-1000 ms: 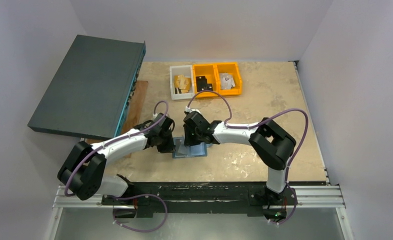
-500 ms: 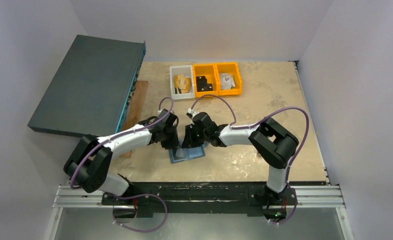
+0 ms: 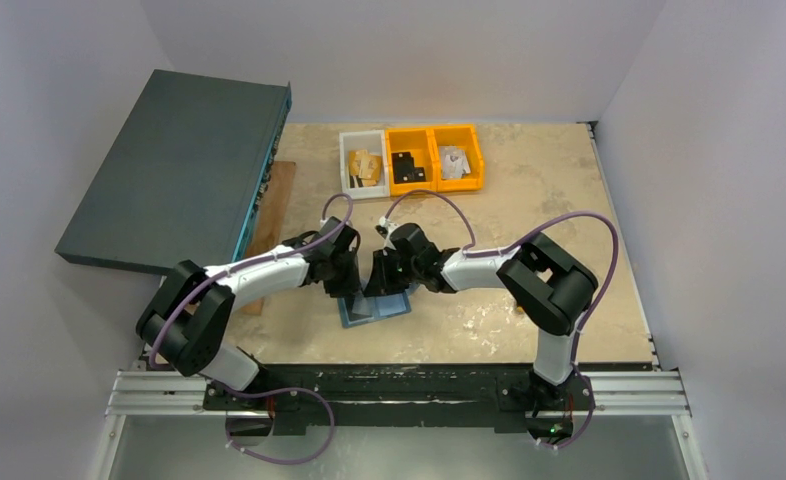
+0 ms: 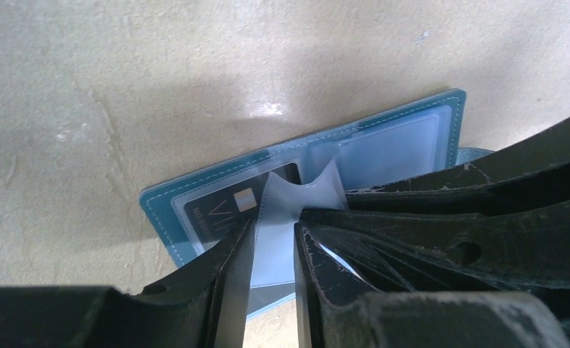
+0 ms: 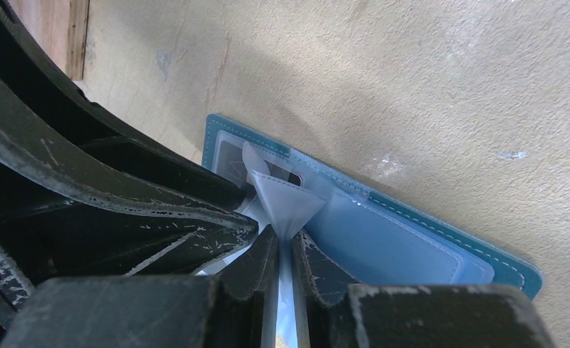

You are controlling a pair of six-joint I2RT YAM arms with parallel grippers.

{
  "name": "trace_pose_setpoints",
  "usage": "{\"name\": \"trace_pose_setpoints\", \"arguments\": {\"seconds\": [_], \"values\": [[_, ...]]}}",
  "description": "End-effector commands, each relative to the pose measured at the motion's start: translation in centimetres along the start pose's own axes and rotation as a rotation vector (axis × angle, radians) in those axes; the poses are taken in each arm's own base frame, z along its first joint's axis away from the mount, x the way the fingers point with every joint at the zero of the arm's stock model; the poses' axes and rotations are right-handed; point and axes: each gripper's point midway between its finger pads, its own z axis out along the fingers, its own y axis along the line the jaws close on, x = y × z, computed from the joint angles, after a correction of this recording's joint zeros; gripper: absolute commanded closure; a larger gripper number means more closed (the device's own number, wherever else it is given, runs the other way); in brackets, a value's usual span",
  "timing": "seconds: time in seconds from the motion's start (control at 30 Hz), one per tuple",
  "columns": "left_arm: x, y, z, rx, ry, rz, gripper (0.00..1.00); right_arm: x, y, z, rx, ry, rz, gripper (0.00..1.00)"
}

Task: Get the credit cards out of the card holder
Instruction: Remove the credit card from the card holder.

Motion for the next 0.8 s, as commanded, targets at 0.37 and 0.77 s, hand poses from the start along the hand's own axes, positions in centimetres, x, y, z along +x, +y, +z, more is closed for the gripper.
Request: {"name": "trace_pose_setpoints", "arguments": {"seconds": [0.37, 0.77], "values": [[0.0, -3.4, -0.4, 0.153, 0.029, -0.022, 1.00, 5.6, -4.6, -0.1, 0.131, 0.182, 0.060, 0.91], [-3.6, -2.0, -2.3, 0.037, -0.116, 0.041, 0.78, 5.2, -4.1, 0.0, 0.107, 0.180, 0.068, 0.91]]}}
